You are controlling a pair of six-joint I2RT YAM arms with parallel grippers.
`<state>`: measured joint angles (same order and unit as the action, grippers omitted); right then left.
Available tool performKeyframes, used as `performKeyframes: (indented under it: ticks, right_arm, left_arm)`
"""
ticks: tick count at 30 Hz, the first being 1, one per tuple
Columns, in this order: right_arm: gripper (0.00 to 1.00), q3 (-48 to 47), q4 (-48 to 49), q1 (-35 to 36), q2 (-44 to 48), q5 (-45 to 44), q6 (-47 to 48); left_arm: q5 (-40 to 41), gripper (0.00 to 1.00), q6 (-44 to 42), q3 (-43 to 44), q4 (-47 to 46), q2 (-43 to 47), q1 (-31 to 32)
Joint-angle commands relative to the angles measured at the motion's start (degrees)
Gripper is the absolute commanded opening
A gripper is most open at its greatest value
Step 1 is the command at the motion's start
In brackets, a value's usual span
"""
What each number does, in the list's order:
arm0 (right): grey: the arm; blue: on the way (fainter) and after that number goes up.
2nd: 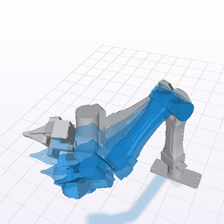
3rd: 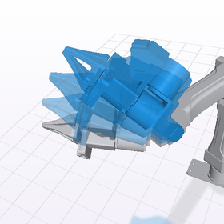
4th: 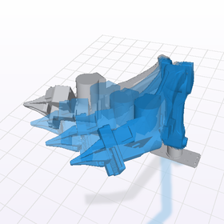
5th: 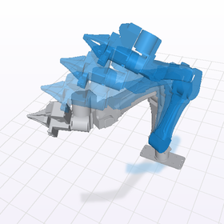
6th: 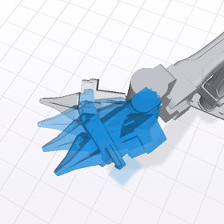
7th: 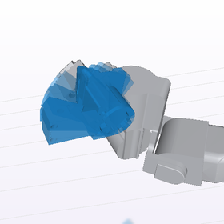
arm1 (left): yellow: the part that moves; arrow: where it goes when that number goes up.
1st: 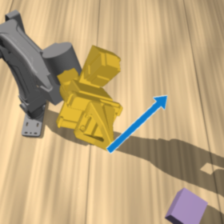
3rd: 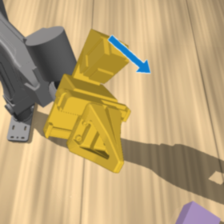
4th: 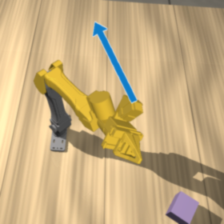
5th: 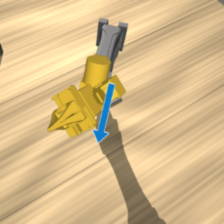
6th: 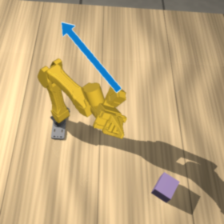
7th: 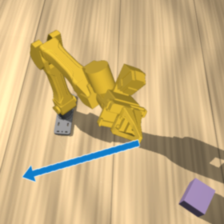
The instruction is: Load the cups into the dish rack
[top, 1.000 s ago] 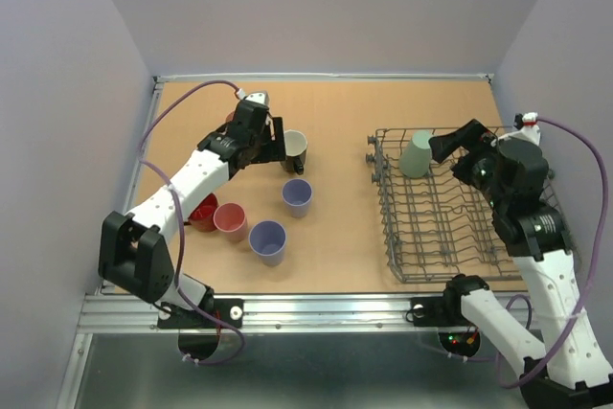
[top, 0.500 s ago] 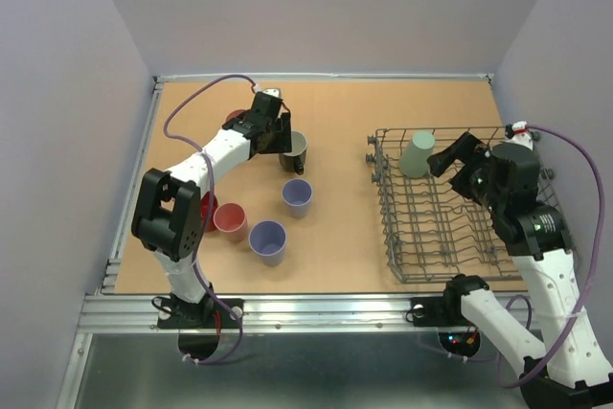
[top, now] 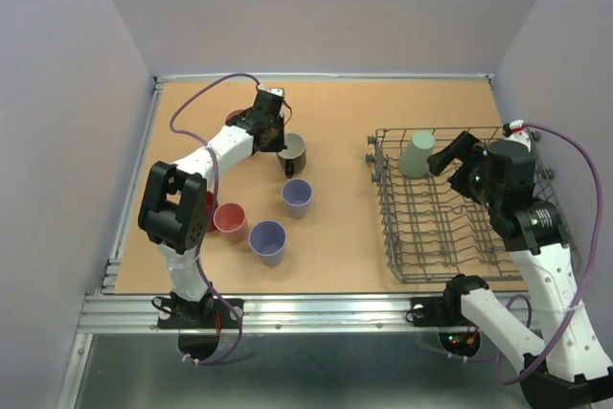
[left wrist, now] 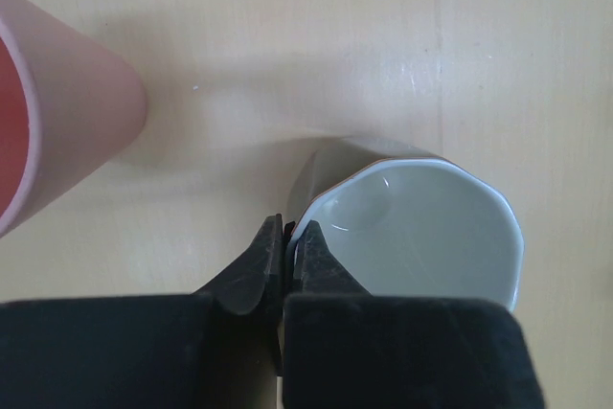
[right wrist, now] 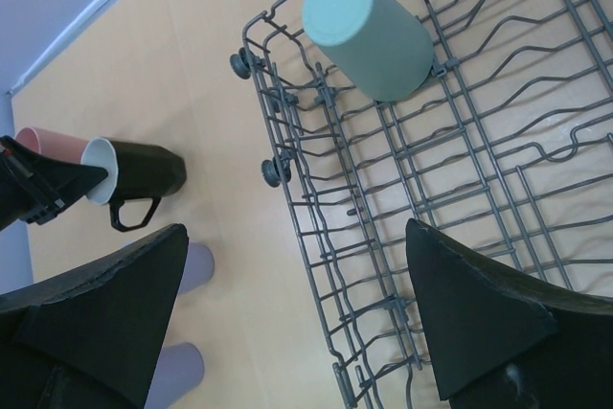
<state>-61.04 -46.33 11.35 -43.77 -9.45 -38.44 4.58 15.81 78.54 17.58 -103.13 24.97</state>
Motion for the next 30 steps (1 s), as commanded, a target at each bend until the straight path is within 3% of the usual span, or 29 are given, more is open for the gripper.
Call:
performKeyframes:
  ticks: [1,10,17,20,21,23,24,26,30]
  right_arm:
    - [1.00,-3.1,0.7,0.4,1.0,-1.7,-0.1]
    - [1.00,-4.9,3.9,0.4,0.5,2.1,-2.2]
    - [1.00,-4.2,19.5,0.3,-1.3,15.7,-10.8]
    - [1.00,-3.7,26.9,0.4,-3.3,19.7,-16.7]
    - [1.00,-3.4,28.8,0.4,-3.9,20.4,-19.9]
    - [1.00,-2.6,33.2,0.3,-5.6,22.5,-22.8]
    - [1.00,-2.4,37.7,0.3,-6.2,23.2,-25.6]
    - [1.00,-1.8,43.6,0.3,-8.5,24.6,-29.8]
    - [1.00,0.5,54.5,0.5,-12.0,25.4,-38.3]
  left_arm:
    - [-2.0,0.00,-0.7,3.5,-0.4,1.3,-1.4]
    - [-9.8,0.00,1.9,9.6,0.5,5.0,-3.4]
    - [-26.1,0.00,10.6,12.5,-5.9,10.5,-4.2]
    - [-38.6,0.00,19.3,8.3,-17.9,14.5,-4.3]
    - [-43.8,0.00,23.0,6.6,-28.0,15.6,-4.3]
    - [-47.5,0.00,29.8,1.4,-38.2,17.4,-4.3]
    - [-49.6,0.00,37.1,-0.1,-47.3,18.7,-4.4]
    - [-50.2,0.00,45.0,-2.1,-54.2,19.1,-4.3]
    - [-49.4,0.00,51.0,-3.0,-59.7,19.6,-4.4]
